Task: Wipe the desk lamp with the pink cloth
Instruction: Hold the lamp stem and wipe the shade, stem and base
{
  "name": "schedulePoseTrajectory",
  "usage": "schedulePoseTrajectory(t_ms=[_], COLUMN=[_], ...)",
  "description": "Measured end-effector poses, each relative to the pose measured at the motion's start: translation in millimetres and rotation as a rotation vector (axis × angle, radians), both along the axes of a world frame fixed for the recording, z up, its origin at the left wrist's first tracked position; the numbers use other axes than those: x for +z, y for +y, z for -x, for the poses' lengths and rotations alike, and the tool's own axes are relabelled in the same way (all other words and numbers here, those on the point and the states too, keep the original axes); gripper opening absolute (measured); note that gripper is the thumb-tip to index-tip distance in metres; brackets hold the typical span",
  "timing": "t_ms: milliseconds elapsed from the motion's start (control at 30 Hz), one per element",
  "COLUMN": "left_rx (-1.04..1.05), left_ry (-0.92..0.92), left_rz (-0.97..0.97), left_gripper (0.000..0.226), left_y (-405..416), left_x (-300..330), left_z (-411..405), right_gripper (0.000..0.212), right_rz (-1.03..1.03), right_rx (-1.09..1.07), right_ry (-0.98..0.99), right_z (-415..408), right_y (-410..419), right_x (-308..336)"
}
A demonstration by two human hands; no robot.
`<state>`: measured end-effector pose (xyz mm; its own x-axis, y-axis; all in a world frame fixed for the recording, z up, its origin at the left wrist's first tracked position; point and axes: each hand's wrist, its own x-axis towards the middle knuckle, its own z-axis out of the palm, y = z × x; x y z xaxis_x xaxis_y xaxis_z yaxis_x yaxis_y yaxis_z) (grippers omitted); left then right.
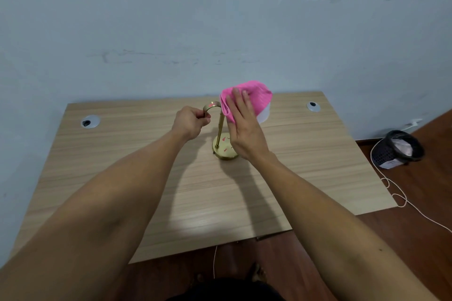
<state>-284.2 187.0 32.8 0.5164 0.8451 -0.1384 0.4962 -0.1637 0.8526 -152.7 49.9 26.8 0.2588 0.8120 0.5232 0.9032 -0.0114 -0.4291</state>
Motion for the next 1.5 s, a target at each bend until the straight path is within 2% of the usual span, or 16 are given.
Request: schedulePoseTrajectory(t_ms=[167,300,367,433,567,667,767,867,933,1000,1067,1133,1233,1300,1400,1500], left_rx=[-0.023,-0.033,-0.043,-0.046,-0.046,-0.047,-0.057,-0.069,-0.07,-0.069,-0.071,-0.085,-0.089,-0.081,-0.097,-0.111], left_ry=[0.007,0.027,0.039,0.052,0.061,0.078,0.061,0.046,0.01,-0.015,-0.029,-0.031,0.048,0.075,0.064,0.021], left_rz=[-0.001,-0.016,-0.035,-0.048,-0.055,-0.057,-0.066,-0.069,-0.06,-0.064,-0.046,-0.067,-0.197,-0.215,-0.17,-0.161], left_gripper=[0.017,0.016,0.015,0.012,0.01,0.01,0.008,0.009,0.009,0.01,0.012,0.014,0.017,0.016,0.03,0.049], left_y=[2,1,0,1,0,-1,1,-2,-4,-8,-11,-16,-20,-21,-19,-18], left_x=[2,4,4,4,3,6,5,3,3,4,6,10,13,13,13,15], left_z=[0,-1,-1,-1,-1,0,1,3,4,6,8,10,14,17,18,17], right_gripper=[0.036,0.025,0.022,0.03,0.045,0.041,0.034,0.036,0.047,0.046,0.033,0.028,0.057,0.062,0.062,0.063], right_rz=[0.065,-0.224,-0.401,-0.483,-0.328,-0.116,0.117,0.16,-0.011,-0.201,-0.248,-0.158,0.111,0.221,0.261,0.236], right_rx=[-0.21,-0.454,-0.506,-0.504,-0.512,-0.405,-0.315,-0.469,-0.573,-0.542,-0.375,-0.195,-0.114,-0.158,-0.119,-0.045], right_ry=[0.712,1.658,1.889,1.934,1.606,1.217,0.977,1.119,1.247,1.151,0.905,0.584,0.016,-0.171,-0.23,-0.143], right_z=[32,33,29,22,32,52,58,42,42,52,65,75,69,64,55,52], right_y=[-9,11,20,31,46,38,20,16,15,12,10,11,20,22,22,23], right_x=[0,41,67,83,86,67,44,30,31,37,42,42,19,12,11,13])
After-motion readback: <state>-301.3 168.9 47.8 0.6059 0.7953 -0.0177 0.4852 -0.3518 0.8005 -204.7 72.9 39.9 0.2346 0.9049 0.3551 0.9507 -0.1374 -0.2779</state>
